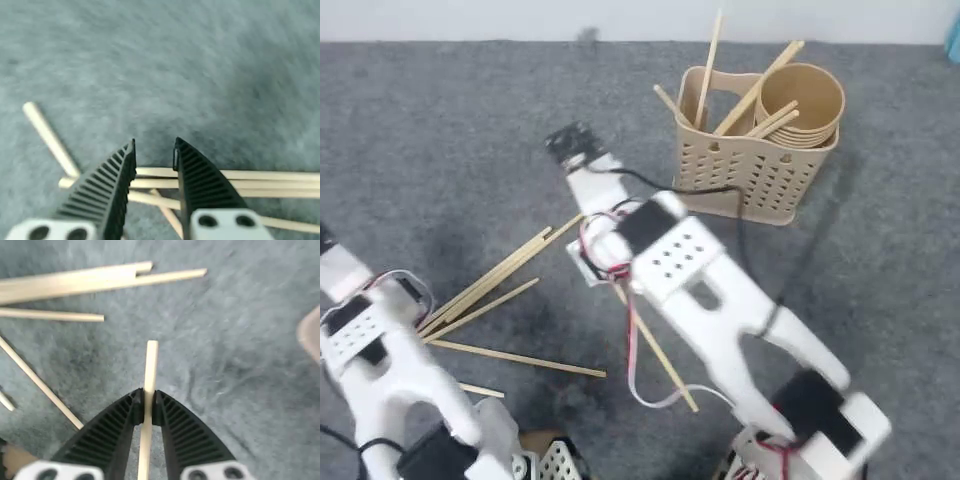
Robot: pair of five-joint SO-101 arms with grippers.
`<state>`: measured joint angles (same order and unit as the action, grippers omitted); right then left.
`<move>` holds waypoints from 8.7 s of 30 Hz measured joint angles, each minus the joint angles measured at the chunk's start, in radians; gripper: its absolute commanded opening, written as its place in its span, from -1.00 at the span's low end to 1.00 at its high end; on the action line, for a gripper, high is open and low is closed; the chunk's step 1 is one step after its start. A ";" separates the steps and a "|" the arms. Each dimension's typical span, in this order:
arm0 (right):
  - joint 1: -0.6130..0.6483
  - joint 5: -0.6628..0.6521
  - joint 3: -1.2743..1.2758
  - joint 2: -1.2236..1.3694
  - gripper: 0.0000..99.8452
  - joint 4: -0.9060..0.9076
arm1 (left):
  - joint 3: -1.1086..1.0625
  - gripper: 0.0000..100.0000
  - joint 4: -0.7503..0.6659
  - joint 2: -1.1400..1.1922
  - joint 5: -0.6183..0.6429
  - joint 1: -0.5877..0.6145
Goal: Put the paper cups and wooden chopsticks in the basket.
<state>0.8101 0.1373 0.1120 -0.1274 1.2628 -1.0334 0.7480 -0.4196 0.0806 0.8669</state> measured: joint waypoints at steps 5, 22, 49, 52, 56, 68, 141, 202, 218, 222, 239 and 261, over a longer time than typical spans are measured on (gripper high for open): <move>-0.017 0.000 0.002 -0.295 -0.98 0.031 | -0.032 -0.77 -0.037 0.000 -0.103 -0.026; -0.086 -0.081 0.453 -1.033 -0.98 -0.543 | -0.048 -0.77 -0.040 0.000 -0.192 -0.040; -0.416 -0.328 0.348 -0.308 -0.98 -1.662 | -0.048 -0.77 -0.040 0.000 -0.196 -0.040; -0.416 -0.370 0.334 -0.213 -0.98 -1.725 | -0.048 -0.77 -0.040 0.000 -0.196 -0.040; -0.442 -0.377 0.336 -0.180 -0.98 -1.748 | -0.048 -0.77 -0.040 0.000 -0.199 -0.058; -0.542 -0.186 0.629 -0.180 -0.98 -1.864 | -0.048 -0.77 -0.040 0.000 -0.199 -0.060; -0.552 0.180 1.553 -1.654 -0.98 -0.489 | 0.405 -0.77 0.526 0.000 -0.637 -0.528; -0.551 0.100 1.553 -1.648 -0.98 -0.485 | 0.927 -0.86 0.313 0.882 -0.760 -0.867; -0.551 0.100 1.553 -1.648 -0.98 -0.485 | 1.384 -0.98 0.713 1.146 -0.736 -0.872; -0.551 0.100 1.553 -1.648 -0.98 -0.485 | 1.421 -0.98 0.764 1.108 -0.667 -0.867; -0.551 0.100 1.553 -1.648 -0.98 -0.485 | 1.430 -0.98 0.796 0.629 -0.397 -0.870; -0.551 0.100 1.553 -1.648 -0.98 -0.485 | 0.841 -0.98 0.342 -0.115 -0.094 -0.873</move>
<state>0.2593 0.2371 1.6648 -1.7752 0.7779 -0.1926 1.0902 -0.5347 -0.0130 -0.0061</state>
